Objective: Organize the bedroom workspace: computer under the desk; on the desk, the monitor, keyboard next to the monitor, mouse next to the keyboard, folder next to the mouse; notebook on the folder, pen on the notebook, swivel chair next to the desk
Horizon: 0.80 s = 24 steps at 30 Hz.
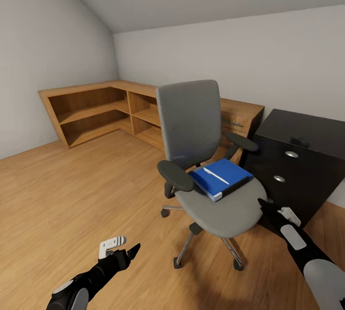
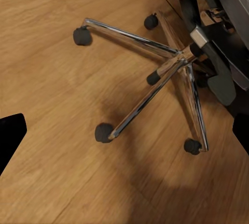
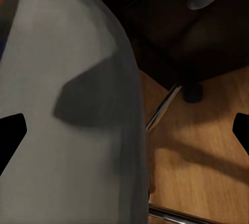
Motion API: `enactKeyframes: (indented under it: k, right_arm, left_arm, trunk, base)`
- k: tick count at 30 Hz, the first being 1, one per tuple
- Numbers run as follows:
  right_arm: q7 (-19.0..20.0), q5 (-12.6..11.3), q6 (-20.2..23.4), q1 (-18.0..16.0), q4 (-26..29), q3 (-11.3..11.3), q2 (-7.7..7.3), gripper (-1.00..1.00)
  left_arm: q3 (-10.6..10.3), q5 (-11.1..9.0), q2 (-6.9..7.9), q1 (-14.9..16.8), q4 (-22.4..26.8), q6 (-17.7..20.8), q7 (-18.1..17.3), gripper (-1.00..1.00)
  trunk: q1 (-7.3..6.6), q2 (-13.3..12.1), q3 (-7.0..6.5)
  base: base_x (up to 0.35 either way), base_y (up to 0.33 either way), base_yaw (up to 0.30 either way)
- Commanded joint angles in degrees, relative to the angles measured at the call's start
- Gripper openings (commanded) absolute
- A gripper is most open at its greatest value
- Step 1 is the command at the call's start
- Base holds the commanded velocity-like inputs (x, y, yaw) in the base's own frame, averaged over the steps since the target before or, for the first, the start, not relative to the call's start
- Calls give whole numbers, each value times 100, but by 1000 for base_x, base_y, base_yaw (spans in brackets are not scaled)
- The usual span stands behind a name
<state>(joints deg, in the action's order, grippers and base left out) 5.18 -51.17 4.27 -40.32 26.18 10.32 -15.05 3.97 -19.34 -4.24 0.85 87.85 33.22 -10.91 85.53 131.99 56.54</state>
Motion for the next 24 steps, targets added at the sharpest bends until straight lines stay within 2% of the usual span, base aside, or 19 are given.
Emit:
enactKeyframes:
  k: [1, 10, 24]
  right_arm:
    - [27, -39, 39, -3, 2, 32, 2, 100]
    - [27, -42, 47, -3, 8, 31, 10, 100]
    - [27, -42, 47, -3, 10, 31, 2, 100]
  left_arm:
    - [17, -21, -7, 3, 4, 42, -25, 100]
    - [16, -18, -7, 3, 4, 35, -34, 100]
    - [-1, -18, -15, 3, 4, 35, -34, 100]
  trunk:
    - [-1, 2, 5]
    - [-1, 2, 5]
    - [-1, 2, 5]
  base:
    - [55, 0, 1]
    - [189, 0, 26]
    - [12, 0, 194]
